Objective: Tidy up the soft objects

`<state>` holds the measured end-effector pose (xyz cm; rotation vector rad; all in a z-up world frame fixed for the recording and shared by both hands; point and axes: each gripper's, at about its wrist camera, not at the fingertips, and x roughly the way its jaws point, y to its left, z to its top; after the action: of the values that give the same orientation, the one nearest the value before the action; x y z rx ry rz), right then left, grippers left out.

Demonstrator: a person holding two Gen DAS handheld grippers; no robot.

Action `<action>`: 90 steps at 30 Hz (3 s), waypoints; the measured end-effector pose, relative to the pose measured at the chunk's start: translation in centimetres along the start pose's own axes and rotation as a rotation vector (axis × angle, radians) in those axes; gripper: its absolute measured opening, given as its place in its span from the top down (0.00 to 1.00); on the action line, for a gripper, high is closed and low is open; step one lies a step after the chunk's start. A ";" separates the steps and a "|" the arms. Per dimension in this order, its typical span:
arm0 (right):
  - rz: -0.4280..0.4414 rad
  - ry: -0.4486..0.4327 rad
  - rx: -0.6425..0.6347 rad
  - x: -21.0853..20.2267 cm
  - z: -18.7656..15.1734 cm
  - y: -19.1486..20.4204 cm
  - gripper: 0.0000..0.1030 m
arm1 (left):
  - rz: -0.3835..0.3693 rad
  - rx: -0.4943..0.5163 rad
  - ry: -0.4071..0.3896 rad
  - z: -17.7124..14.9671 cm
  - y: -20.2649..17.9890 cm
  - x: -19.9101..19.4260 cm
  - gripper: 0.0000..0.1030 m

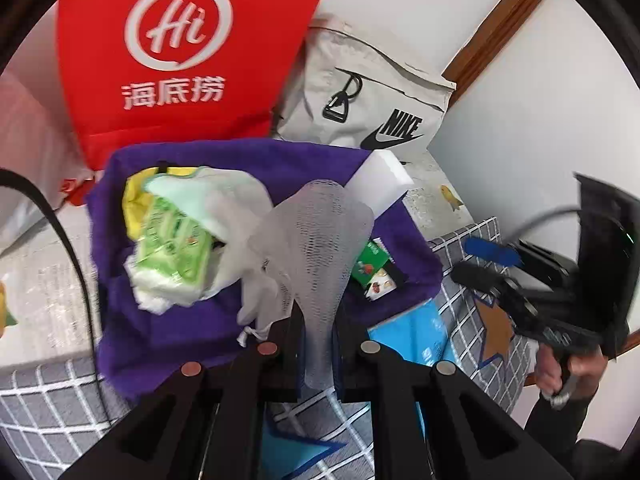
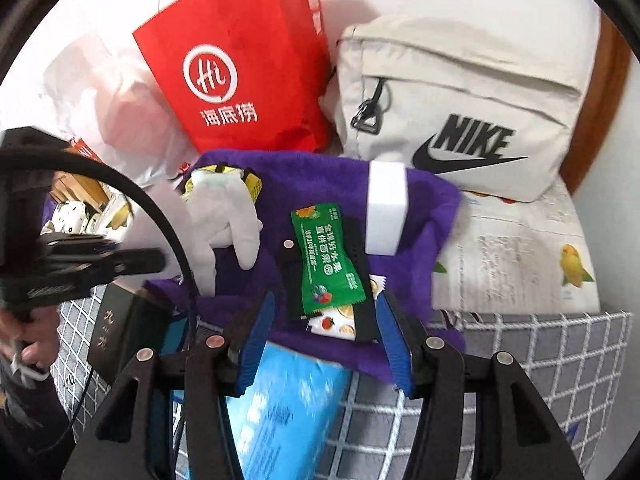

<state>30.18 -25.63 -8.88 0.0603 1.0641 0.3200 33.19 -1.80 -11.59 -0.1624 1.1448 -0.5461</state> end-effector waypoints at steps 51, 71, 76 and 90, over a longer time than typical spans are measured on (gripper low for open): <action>0.033 -0.029 0.093 -4.9 -7.6 2.9 0.45 | 0.237 0.014 -0.135 -0.4 -3.3 -7.2 0.16; -0.108 -0.164 0.036 -12.3 -10.5 8.5 0.02 | 0.368 0.036 -0.255 -12.4 -8.1 -17.2 0.00; -0.125 -0.179 0.046 -13.8 -11.9 9.2 0.01 | 0.393 0.013 -0.279 -14.8 -9.8 -18.8 0.00; -0.175 -0.202 0.059 -17.3 -15.3 9.9 0.01 | 0.585 -0.019 -0.392 -18.9 -12.3 -22.4 0.00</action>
<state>6.99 -22.80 0.27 0.0509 0.8713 0.1213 5.49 1.44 3.69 0.0527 0.7615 0.0209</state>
